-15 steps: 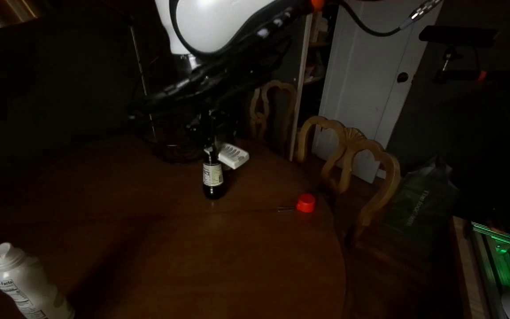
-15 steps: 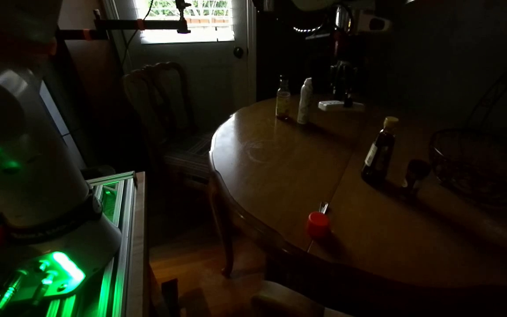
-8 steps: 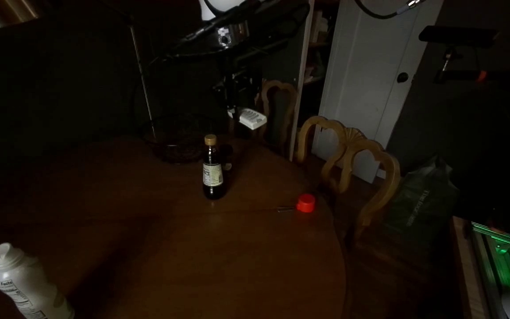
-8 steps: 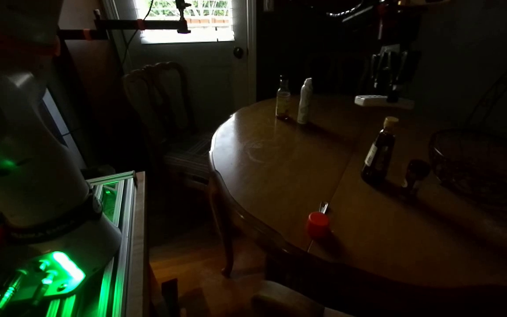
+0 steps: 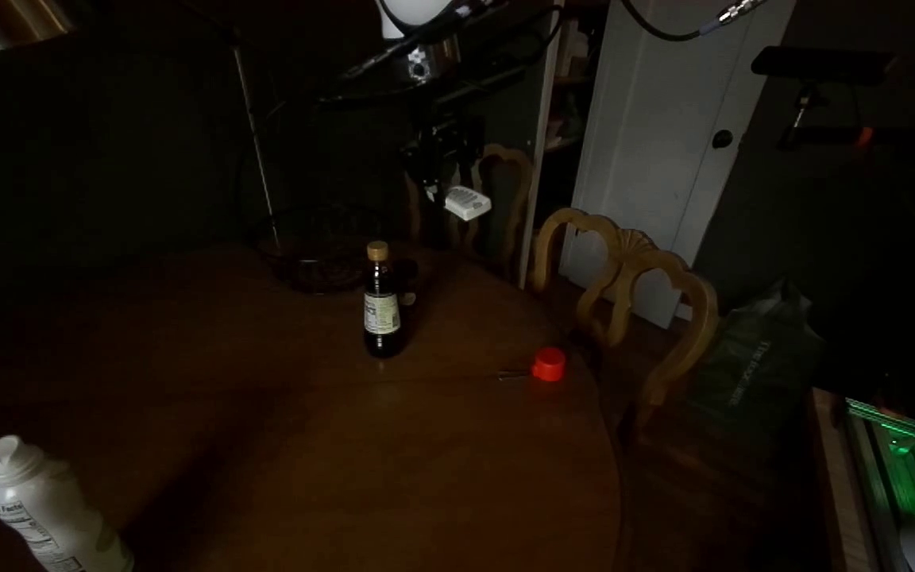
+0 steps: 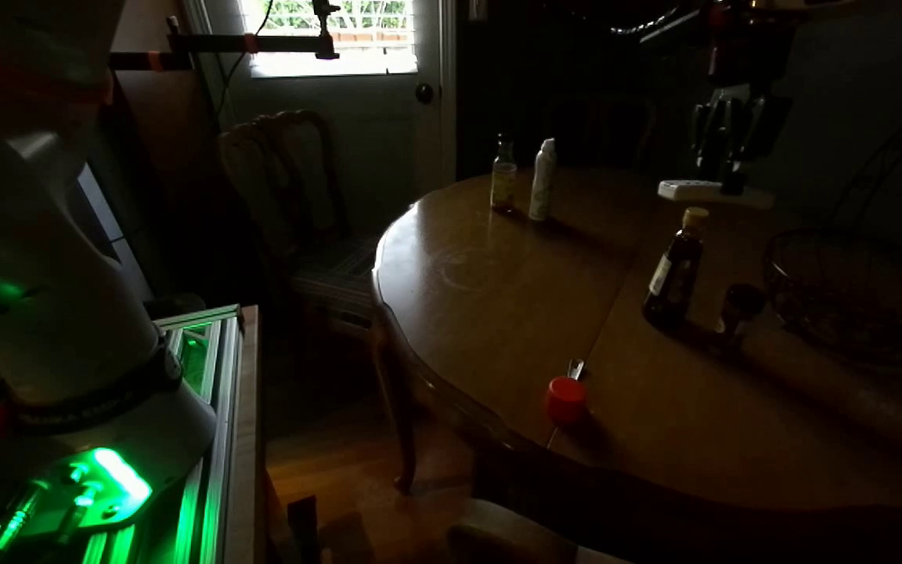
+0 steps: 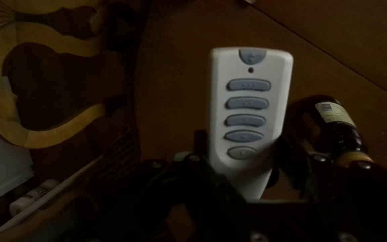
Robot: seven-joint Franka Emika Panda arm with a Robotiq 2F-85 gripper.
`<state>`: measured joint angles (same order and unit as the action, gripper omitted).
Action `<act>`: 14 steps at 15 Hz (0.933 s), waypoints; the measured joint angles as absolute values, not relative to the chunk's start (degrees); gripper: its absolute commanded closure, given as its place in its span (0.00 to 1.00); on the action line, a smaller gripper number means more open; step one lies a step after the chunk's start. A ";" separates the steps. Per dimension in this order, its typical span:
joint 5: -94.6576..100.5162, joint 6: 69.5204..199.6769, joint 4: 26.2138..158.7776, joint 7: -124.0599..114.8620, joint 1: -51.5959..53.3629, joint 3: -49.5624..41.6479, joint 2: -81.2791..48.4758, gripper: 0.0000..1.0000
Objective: Pick up the white remote and move it to the right
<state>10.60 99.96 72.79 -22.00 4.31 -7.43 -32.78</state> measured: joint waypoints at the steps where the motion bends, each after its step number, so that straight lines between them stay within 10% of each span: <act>1: 10.60 99.96 72.78 -22.00 4.36 -7.33 -32.76 0.72; 14: 10.01 105.23 68.03 -22.13 -2.70 -8.69 -42.89 0.72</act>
<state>10.01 105.23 68.03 -22.13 -2.70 -8.69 -42.89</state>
